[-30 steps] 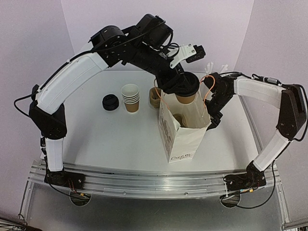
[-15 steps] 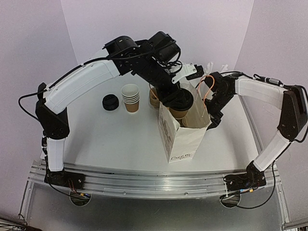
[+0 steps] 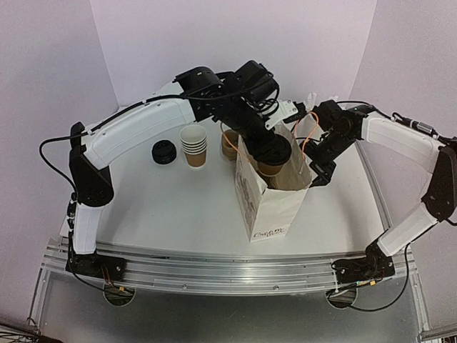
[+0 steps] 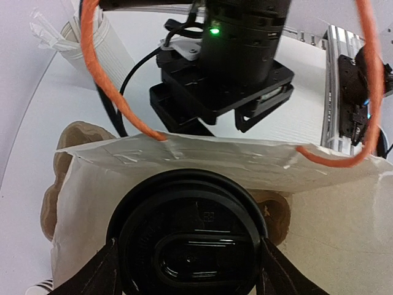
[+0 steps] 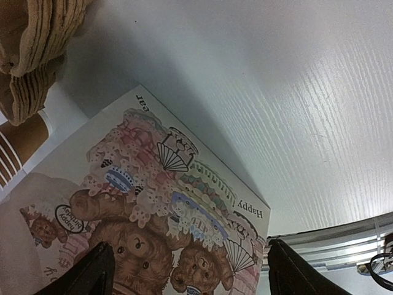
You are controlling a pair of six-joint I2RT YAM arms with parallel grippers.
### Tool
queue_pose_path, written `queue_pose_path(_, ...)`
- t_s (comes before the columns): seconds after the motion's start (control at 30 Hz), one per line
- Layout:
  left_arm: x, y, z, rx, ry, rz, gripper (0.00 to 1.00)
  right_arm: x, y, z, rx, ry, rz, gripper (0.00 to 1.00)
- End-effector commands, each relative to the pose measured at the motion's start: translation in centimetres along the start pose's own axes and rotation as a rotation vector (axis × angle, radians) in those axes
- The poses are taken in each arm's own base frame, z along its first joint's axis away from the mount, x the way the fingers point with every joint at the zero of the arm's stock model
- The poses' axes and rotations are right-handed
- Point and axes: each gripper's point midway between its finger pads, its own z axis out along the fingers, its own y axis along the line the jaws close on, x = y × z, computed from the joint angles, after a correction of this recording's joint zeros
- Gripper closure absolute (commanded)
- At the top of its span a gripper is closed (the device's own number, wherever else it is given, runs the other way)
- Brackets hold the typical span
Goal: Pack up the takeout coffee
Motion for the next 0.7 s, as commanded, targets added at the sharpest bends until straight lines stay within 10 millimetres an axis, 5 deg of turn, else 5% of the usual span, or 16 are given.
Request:
queue_pose_path(0.0, 0.2, 2.7, 0.9, -0.114, -0.006, -0.038, 0.74, 0.2, 0.8, -2.2, -0.044, -0.058, -0.134, 0.18)
queue_pose_path(0.33, 1.6, 2.8, 2.1, -0.093, -0.051, -0.153, 0.75, -1.5, 3.6, -6.3, -0.115, -0.218, -0.272, 0.16)
queue_pose_path(0.67, 3.5, -0.7, 2.0, 0.054, -0.050, 0.014, 0.77, -4.9, 8.5, -11.8, -0.203, -0.450, -0.396, 0.14)
